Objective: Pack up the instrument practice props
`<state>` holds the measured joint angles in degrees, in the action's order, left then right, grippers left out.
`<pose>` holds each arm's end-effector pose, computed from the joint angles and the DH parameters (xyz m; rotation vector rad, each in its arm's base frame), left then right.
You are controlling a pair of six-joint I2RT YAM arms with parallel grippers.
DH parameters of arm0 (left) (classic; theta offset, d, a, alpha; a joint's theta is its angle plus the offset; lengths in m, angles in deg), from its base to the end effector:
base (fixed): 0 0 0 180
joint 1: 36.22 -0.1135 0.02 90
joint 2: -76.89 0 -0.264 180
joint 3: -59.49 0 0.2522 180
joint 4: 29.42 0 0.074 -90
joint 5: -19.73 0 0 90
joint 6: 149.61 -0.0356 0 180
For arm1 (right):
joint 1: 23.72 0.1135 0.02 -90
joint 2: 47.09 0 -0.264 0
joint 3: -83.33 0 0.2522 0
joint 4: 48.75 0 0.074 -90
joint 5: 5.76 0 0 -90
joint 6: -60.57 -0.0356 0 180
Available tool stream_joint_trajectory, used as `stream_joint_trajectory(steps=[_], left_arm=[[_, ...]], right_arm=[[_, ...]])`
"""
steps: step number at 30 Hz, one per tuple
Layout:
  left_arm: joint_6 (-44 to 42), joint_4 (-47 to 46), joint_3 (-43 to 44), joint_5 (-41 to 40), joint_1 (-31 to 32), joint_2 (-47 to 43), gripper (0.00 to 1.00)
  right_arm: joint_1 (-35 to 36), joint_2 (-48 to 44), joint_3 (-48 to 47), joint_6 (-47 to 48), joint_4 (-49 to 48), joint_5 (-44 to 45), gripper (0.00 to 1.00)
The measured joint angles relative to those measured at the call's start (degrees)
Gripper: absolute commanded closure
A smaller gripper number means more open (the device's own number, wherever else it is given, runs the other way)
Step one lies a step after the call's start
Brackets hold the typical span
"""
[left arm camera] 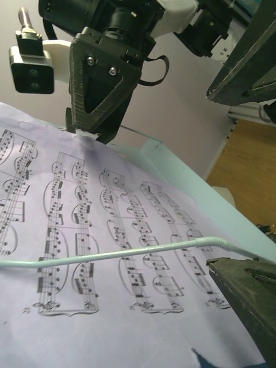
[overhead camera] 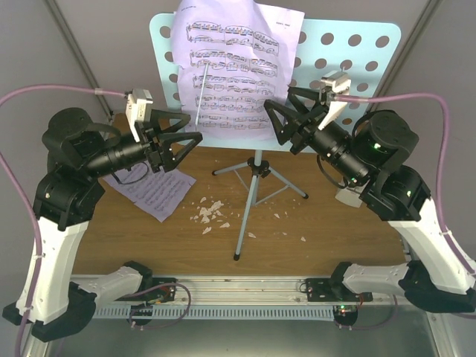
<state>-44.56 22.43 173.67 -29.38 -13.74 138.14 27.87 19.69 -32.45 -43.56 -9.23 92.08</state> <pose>0.1259 -0.0773 0.5481 0.6882 1.5091 -1.0556 0.1213 0.1452 0.5644 -0.3562 1.4176 0.8496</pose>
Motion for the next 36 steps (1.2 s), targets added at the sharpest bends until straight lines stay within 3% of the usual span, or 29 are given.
stream_joint_trajectory(steps=[5,14,19,29,36], left_arm=[[0.2,-1.6,1.3,-0.7,0.0,1.3,0.4],[1.2,-4.1,3.4,0.4,0.0,5.5,0.48],[2.1,-5.1,4.5,1.3,0.0,7.3,0.61],[3.5,-7.3,4.6,2.2,0.0,8.0,1.0],[3.3,-8.0,3.5,2.1,0.0,7.6,1.0]], right_arm=[[-0.5,0.9,-0.9,0.7,-0.5,-0.4,0.42],[-0.7,4.1,-3.9,1.8,-3.1,-1.4,0.56],[-0.8,5.3,-4.8,1.9,-4.0,-1.8,0.64],[-1.0,6.1,-5.1,2.4,-4.3,-0.4,0.99],[-1.1,5.9,-5.1,2.0,-4.3,1.6,1.0]])
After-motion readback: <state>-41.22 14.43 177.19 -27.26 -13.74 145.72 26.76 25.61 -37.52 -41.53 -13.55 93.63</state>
